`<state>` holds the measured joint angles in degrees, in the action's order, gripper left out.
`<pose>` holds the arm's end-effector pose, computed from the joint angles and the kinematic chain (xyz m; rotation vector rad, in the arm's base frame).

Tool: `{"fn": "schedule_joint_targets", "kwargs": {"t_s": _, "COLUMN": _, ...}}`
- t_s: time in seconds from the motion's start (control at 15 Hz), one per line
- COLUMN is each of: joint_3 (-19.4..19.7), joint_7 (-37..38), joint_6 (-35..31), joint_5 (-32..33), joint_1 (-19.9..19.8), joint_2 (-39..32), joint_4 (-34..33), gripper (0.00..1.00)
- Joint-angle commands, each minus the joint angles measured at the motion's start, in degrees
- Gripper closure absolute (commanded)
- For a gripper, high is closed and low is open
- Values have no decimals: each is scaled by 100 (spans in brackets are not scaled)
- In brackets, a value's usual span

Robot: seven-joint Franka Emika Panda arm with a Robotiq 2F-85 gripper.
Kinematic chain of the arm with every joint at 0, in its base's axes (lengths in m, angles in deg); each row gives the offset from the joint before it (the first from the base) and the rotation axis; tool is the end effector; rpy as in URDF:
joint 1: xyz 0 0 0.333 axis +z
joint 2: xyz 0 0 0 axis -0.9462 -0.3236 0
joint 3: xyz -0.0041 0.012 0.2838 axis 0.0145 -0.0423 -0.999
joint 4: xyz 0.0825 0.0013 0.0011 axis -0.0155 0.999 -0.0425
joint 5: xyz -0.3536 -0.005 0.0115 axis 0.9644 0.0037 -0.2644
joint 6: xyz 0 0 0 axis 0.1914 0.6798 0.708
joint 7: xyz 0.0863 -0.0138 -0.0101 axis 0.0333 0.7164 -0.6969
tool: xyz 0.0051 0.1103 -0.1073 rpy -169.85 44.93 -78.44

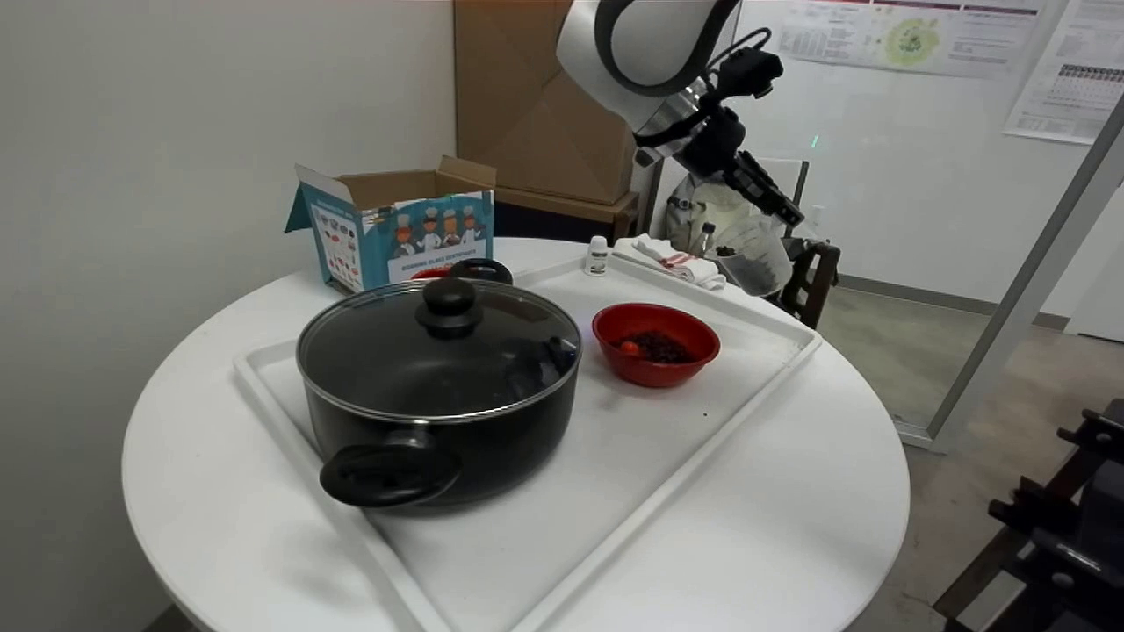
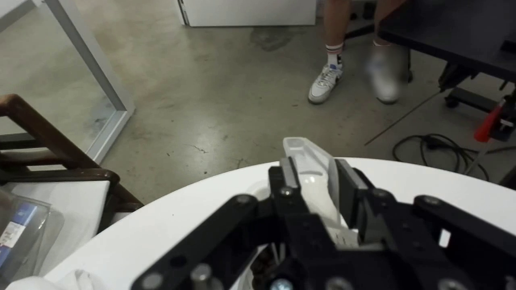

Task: Pour some of the contents of the clear jar into the red bowl

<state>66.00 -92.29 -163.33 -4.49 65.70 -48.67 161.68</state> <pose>0.5426 -0.1117 0.1502 2.2269 0.7983 -1.1604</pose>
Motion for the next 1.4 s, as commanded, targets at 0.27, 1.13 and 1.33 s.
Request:
{"fn": "schedule_joint_targets", "kwargs": {"t_s": 0.27, "joint_3": 386, "joint_7": -87, "joint_6": -512, "joint_5": -1887, "joint_1": -495, "joint_2": -71, "joint_4": -886, "gripper": 91}}
{"fn": "schedule_joint_targets", "kwargs": {"t_s": 1.13, "joint_3": 772, "joint_7": 951, "joint_6": -3978, "joint_5": -3346, "joint_1": -547, "joint_2": -68, "joint_4": -55, "gripper": 91}}
{"fn": "schedule_joint_targets", "kwargs": {"t_s": 1.33, "joint_3": 733, "joint_7": 1040, "joint_6": -4264, "joint_5": -3657, "joint_1": -576, "joint_2": -154, "joint_4": 423, "gripper": 92}}
